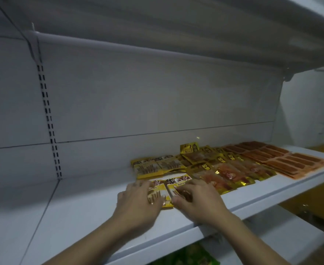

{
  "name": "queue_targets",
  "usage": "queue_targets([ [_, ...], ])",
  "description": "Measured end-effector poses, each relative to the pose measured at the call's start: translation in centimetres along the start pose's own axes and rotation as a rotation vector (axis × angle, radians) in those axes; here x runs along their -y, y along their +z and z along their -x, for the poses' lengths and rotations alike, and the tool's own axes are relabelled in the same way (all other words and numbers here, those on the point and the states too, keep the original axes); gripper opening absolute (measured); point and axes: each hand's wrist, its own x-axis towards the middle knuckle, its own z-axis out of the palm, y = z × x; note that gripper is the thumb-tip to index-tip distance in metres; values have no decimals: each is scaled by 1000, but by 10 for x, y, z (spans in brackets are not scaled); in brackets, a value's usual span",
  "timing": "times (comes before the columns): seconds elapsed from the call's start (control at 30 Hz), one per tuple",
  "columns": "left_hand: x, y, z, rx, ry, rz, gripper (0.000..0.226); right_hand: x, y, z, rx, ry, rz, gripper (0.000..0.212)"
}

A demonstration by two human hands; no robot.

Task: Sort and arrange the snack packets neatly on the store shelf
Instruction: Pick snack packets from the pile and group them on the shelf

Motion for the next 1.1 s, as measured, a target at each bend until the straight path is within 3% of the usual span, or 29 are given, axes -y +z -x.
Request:
queue_targets([
  [0.13, -4, 15, 3, 85, 127, -199, 50, -7, 2, -9, 55, -22, -22, 63],
  [0.4, -6, 37, -9, 70, 62, -194, 62, -22, 14, -22, 165, -134, -19, 60],
  [0.6, -5, 38, -6, -12, 93, -149, 51, -20, 14, -16, -7, -133, -33, 51],
  [1.1, -8, 32, -8, 75, 87, -233, 63, -28, 22, -28, 172, -170, 13, 60],
])
